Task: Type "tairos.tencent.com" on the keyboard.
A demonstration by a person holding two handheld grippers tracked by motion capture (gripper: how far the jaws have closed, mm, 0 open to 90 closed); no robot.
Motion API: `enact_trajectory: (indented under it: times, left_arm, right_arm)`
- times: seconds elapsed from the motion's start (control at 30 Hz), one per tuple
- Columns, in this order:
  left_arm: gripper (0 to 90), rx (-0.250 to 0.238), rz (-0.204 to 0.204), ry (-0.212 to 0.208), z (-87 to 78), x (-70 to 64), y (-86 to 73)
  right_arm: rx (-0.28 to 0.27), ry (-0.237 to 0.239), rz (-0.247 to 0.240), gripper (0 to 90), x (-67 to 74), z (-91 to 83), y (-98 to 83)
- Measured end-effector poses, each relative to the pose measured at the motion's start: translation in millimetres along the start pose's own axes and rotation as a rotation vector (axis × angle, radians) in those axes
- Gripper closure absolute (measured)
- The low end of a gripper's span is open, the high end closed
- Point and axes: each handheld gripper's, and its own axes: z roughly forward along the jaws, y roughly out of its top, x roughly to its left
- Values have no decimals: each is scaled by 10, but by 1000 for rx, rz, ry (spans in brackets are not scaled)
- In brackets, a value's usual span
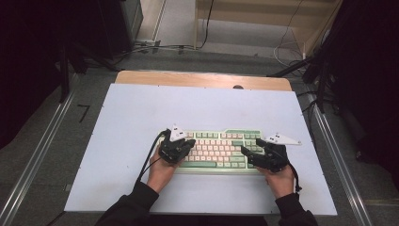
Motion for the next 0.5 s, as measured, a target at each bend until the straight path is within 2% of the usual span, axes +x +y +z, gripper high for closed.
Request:
enact_trajectory:
  times: [0.5]
  left_arm:
    - [900,36,-6,-2,90,2,-2]
  right_arm:
    - [1,1,-2,267,7,-6,1]
